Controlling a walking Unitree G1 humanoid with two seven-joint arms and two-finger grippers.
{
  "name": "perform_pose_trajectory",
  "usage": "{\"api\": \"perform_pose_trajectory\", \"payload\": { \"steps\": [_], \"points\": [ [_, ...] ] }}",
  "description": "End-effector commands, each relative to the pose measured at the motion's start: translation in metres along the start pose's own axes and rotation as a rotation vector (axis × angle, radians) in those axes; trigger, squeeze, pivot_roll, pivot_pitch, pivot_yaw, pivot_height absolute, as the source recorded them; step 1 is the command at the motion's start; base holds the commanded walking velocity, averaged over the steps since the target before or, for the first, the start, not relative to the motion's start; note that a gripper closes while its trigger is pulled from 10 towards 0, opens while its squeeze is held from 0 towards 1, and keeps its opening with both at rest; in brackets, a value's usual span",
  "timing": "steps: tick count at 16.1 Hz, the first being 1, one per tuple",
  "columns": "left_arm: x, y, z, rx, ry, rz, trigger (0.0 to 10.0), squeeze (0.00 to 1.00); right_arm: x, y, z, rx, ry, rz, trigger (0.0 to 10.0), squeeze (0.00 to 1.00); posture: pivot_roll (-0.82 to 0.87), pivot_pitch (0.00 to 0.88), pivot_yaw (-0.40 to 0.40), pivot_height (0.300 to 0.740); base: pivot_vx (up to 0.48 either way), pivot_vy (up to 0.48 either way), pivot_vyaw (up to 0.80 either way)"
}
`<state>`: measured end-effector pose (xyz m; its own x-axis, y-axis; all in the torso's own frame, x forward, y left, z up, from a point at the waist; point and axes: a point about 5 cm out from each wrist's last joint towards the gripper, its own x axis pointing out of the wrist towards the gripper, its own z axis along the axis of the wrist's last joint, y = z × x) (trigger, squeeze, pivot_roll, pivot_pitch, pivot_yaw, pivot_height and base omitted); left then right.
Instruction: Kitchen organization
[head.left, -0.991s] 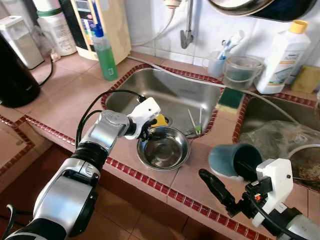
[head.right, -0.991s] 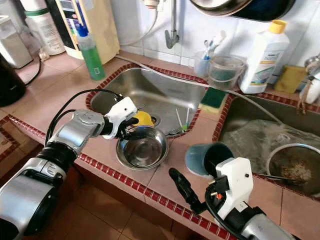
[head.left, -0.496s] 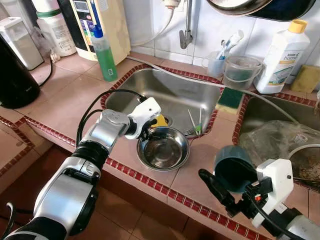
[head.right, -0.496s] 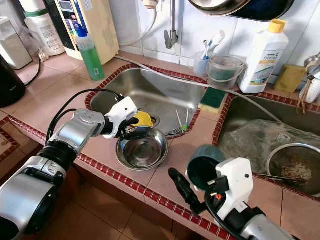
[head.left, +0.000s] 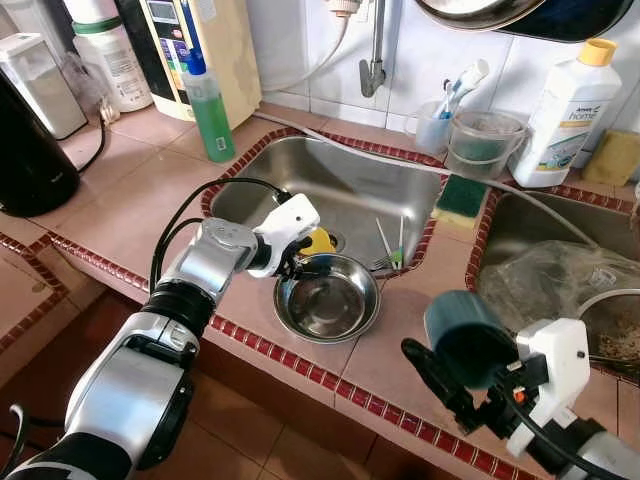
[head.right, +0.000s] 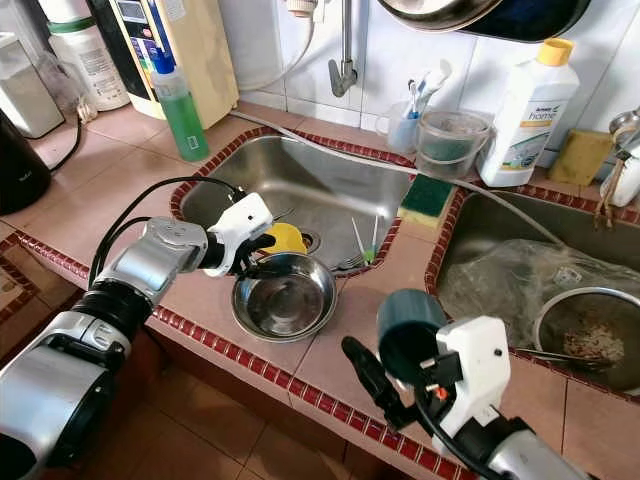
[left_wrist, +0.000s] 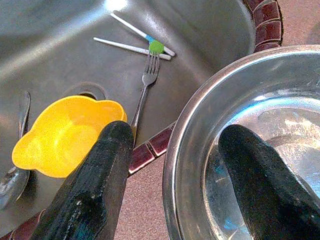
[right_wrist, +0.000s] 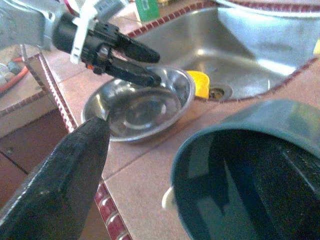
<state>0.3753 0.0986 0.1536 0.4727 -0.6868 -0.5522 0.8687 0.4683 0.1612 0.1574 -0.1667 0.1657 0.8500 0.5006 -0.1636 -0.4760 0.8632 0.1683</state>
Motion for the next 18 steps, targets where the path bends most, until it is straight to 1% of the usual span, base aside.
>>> {"api": "perform_pose_trajectory", "payload": {
  "steps": [1, 3, 4, 6, 7, 8, 9, 11, 12, 13, 14, 15, 16, 17, 18],
  "points": [
    [-0.006, 0.003, 0.008, 0.051, -0.018, -0.006, 10.0, 0.0, -0.001, -0.002, -0.003, 0.01, 0.018, -0.014, 10.0, 0.0, -0.25, 0.056, 0.093, 0.74, 0.0, 0.0, 0.0],
    [-0.01, 0.002, 0.015, 0.058, -0.064, -0.032, 10.0, 0.0, -0.001, -0.002, -0.004, 0.017, 0.02, -0.023, 10.0, 0.0, -0.25, 0.056, 0.096, 0.74, 0.0, 0.0, 0.0],
    [-0.016, 0.001, 0.023, 0.084, -0.119, -0.02, 10.0, 0.0, -0.001, -0.003, -0.004, 0.018, 0.016, -0.028, 10.0, 0.0, -0.26, 0.058, 0.099, 0.74, 0.0, 0.0, 0.0],
    [-0.023, 0.003, 0.026, 0.1, -0.16, 0.029, 10.0, 0.0, 0.0, -0.003, -0.003, 0.019, 0.011, -0.034, 10.0, 0.0, -0.26, 0.058, 0.1, 0.74, 0.0, 0.0, 0.0],
    [-0.029, 0.002, 0.027, 0.074, -0.195, 0.028, 10.0, 0.0, 0.0, -0.003, -0.003, 0.02, 0.009, -0.036, 10.0, 0.0, -0.25, 0.06, 0.099, 0.74, 0.0, 0.0, 0.0],
    [-0.03, 0.002, 0.027, 0.07, -0.201, 0.033, 10.0, 0.0, 0.0, -0.004, -0.003, 0.02, 0.008, -0.036, 10.0, 0.0, -0.25, 0.06, 0.099, 0.74, 0.0, 0.0, 0.0],
    [-0.038, -0.002, 0.025, 0.053, -0.245, 0.046, 10.0, 0.0, 0.0, -0.004, -0.003, 0.021, 0.008, -0.037, 10.0, 0.0, -0.25, 0.062, 0.097, 0.74, 0.0, 0.0, 0.0],
    [-0.05, -0.01, 0.017, 0.088, -0.269, 0.069, 10.0, 0.0, 0.0, -0.005, -0.003, 0.021, 0.01, -0.039, 10.0, 0.0, -0.25, 0.063, 0.093, 0.74, 0.0, 0.0, 0.0],
    [-0.058, -0.018, 0.015, 0.023, -0.308, 0.096, 10.0, 0.0, 0.0, -0.006, -0.004, 0.019, 0.01, -0.041, 10.0, 0.0, -0.25, 0.062, 0.092, 0.74, 0.0, 0.0, 0.0],
    [-0.064, -0.022, 0.017, -0.011, -0.358, 0.115, 10.0, 0.0, 0.0, -0.006, -0.004, 0.019, 0.011, -0.043, 10.0, 0.0, -0.26, 0.061, 0.091, 0.74, 0.0, 0.0, 0.0],
    [-0.068, -0.027, 0.02, -0.063, -0.407, 0.138, 10.0, 0.0, 0.0, -0.007, -0.004, 0.018, 0.01, -0.046, 10.0, 0.0, -0.26, 0.061, 0.091, 0.74, 0.0, 0.0, 0.0],
    [-0.067, -0.038, 0.019, -0.146, -0.465, 0.167, 10.0, 0.0, 0.001, -0.01, -0.003, 0.017, 0.005, -0.057, 10.0, 0.0, -0.25, 0.056, 0.083, 0.74, 0.0, 0.0, 0.0],
    [-0.064, -0.045, 0.016, -0.182, -0.487, 0.199, 10.0, 0.0, 0.002, -0.01, -0.003, 0.018, 0.003, -0.061, 10.0, 0.0, -0.25, 0.055, 0.084, 0.74, 0.0, 0.0, 0.0],
    [-0.061, -0.06, 0.011, -0.234, -0.492, 0.216, 10.0, 0.0, 0.004, -0.012, -0.003, 0.027, -0.01, -0.079, 10.0, 0.0, -0.25, 0.052, 0.083, 0.74, 0.0, 0.0, 0.0],
    [-0.061, -0.064, 0.01, -0.253, -0.498, 0.213, 10.0, 0.0, 0.004, -0.012, -0.003, 0.03, -0.012, -0.082, 10.0, 0.0, -0.25, 0.052, 0.083, 0.74, 0.0, 0.0, 0.0]
  ]
}}
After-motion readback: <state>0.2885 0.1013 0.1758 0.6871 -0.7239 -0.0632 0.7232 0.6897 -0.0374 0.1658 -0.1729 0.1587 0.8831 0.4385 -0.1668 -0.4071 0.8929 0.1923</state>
